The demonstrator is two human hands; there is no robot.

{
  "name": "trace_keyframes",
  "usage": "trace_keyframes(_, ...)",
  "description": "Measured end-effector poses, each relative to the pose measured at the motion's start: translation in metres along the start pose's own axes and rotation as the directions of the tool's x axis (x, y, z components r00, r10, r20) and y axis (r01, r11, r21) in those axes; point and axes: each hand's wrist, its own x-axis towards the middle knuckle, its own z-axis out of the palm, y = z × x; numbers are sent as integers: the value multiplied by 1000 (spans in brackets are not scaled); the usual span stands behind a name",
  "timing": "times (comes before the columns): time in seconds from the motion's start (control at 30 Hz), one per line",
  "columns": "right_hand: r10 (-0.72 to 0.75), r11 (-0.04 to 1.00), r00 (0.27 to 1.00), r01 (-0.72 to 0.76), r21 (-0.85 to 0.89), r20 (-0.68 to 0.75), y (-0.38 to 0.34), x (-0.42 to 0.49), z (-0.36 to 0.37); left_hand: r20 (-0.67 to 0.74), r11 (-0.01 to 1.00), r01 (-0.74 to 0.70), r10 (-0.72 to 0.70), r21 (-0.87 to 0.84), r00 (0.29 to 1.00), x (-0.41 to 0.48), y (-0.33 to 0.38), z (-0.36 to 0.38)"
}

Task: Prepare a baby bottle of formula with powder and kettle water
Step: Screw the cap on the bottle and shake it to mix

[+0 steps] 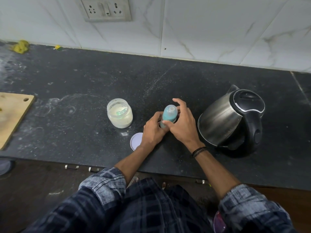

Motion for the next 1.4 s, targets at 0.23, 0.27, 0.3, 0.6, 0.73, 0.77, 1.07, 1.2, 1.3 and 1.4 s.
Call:
trace_keyframes(0.23,8,1000,993,-8,-4,-122,0,-1,11,-18,1000,-11,11,13,1000,0,1,1)
trace_keyframes(0.27,20,1000,990,-19,4,-140,0,-1,13,-19,1000,-16,17,23,1000,0,1,2)
trace_keyframes(0.3,29,1000,987,-27,13,-158,-1,-2,16,-21,999,-22,22,34,1000,1,0,2)
trace_keyframes(0.6,53,998,967,-42,47,-249,-3,-6,26,-55,998,-23,26,65,998,4,-6,6)
trace_keyframes(0.73,-36,999,990,38,12,-134,6,-4,12,-19,998,-10,11,59,1000,5,-5,3)
trace_keyframes(0.77,-70,997,993,71,4,-98,8,-4,9,-7,998,-19,19,66,1000,6,-4,2)
trace_keyframes(1.07,-199,980,978,199,10,60,21,-11,1,40,973,-123,118,194,992,6,-6,-9)
trace_keyframes(1.2,-247,969,969,246,23,30,22,-8,2,57,979,-108,100,173,993,8,-3,-8)
trace_keyframes(1.3,-222,975,975,221,36,27,21,-3,1,61,985,-81,72,153,996,12,-3,-5)
trace_keyframes(1.4,-187,982,982,185,43,37,19,-1,0,60,986,-75,67,149,996,13,-4,-4)
